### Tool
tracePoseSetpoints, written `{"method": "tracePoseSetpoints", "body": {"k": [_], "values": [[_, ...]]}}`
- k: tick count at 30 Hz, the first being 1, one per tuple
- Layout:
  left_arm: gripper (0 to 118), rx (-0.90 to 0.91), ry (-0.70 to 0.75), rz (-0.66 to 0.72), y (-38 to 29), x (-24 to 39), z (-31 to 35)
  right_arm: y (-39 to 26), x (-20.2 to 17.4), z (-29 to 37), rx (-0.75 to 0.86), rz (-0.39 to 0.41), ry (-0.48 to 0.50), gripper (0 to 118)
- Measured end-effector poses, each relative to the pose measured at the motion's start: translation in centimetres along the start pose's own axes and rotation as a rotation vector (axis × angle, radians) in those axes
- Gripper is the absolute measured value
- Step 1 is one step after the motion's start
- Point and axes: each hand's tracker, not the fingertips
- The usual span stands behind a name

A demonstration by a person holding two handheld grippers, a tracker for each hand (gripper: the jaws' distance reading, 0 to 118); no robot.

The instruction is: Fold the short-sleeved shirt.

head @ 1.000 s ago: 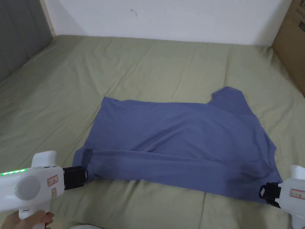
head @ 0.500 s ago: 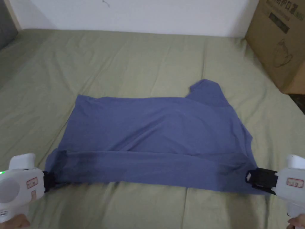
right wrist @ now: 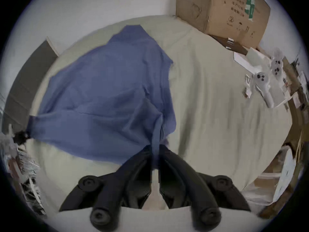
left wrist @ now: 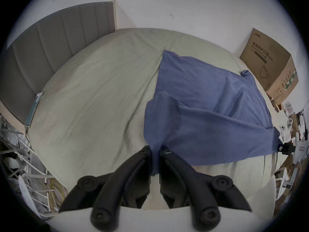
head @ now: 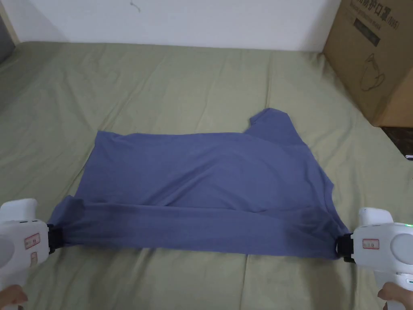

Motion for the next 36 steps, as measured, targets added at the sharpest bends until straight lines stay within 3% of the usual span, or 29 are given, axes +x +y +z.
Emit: {"method": "tracePoseSetpoints", "body": {"k": [5,15,18,22,25,26,27,29,30,31,35,36], "values": [[8,-0.001,-0.004,-0.007,0.3,0.1,0.4,0.4,-1.5,0.3,0.022,0.056,-0.029,5],[8,0.004,-0.032,-0.06,-1.5,-0.9,3.4,-2.2,2.1,4.4,0.027,-0.016,-0.019,5],[8,-0.032,-0.006,-0.099,-3.4,-1.3,3.4,-4.1,2.7,5.5,0.002,-0.059,0.024,5],[8,-0.08,0.016,-0.112,-5.9,-1.7,2.6,-7.2,2.7,4.2,-0.059,0.012,-0.037,5],[10,-0.092,0.036,-0.101,-6.9,-1.9,1.8,-8.6,2.5,2.9,-0.088,-0.009,-0.03,5],[16,-0.088,0.031,-0.09,-6.9,-1.9,1.9,-8.7,2.5,2.7,-0.081,-0.013,-0.031,5],[28,-0.081,0.03,-0.061,-6.6,-1.9,2.0,-8.6,2.3,2.8,-0.075,0.003,-0.024,12],[77,-0.077,0.001,0.003,-5.8,-2.4,2.4,-8.0,1.7,3.3,-0.068,0.065,-0.052,71],[96,-0.069,-0.008,0.024,-5.3,-2.6,2.7,-7.6,1.6,3.5,-0.064,0.075,-0.06,85],[106,-0.051,-0.017,0.03,-4.8,-2.4,3.3,-7.1,1.6,3.8,-0.058,0.074,-0.057,84],[101,0.019,-0.039,0.019,-2.1,-0.9,4.5,-3.4,1.0,5.1,0.06,0.016,-0.029,84],[84,0.013,-0.064,0.012,-1.4,-0.5,4.2,-2.5,0.8,5.2,0.079,-0.002,-0.002,80]]}}
